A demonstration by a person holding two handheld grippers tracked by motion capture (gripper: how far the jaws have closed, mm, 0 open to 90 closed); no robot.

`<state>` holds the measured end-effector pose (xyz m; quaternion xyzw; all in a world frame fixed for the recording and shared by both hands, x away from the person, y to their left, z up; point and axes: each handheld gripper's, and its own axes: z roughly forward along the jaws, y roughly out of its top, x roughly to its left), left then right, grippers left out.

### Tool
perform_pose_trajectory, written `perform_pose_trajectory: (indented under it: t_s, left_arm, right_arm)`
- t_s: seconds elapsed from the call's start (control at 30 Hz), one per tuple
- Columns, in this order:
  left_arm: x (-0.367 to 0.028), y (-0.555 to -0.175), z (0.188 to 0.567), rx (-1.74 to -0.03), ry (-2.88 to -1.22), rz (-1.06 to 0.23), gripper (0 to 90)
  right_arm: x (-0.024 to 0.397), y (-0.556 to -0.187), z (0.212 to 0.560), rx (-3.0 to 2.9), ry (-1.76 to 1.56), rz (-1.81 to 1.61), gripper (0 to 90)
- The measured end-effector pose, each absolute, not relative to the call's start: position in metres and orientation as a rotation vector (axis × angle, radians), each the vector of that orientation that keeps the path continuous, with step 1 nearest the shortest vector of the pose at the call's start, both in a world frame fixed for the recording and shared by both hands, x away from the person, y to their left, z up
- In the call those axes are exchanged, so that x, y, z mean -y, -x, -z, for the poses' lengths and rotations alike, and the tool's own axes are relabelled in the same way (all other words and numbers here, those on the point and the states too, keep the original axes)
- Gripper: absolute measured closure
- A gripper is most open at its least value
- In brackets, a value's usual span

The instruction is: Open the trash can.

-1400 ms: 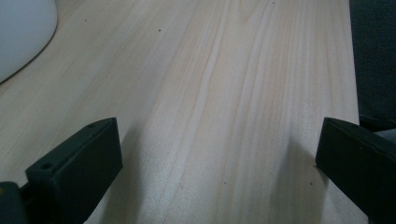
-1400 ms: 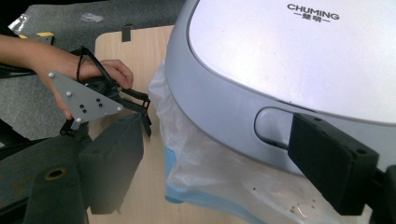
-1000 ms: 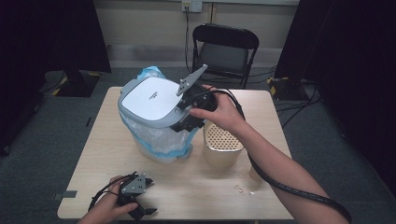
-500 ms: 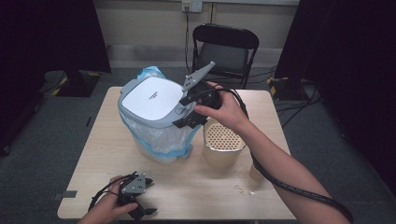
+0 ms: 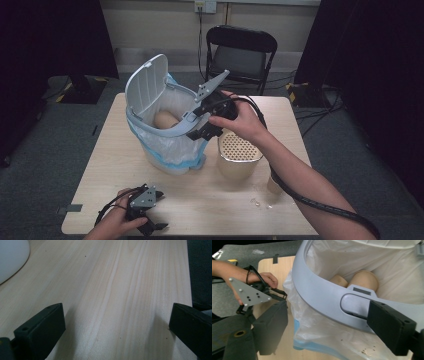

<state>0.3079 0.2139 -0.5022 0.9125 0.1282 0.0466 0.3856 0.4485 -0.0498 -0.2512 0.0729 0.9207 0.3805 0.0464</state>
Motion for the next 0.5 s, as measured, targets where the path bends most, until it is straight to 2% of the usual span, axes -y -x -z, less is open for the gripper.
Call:
perform_pose_trajectory:
  t_s: [0.5]
  left_arm:
    - [-0.214, -0.308, 0.502, -0.328, -2.322, -0.119, 0.0]
  right_arm:
    - [0.097, -0.434, 0.254, -2.742, -0.257, -1.258, 15.1]
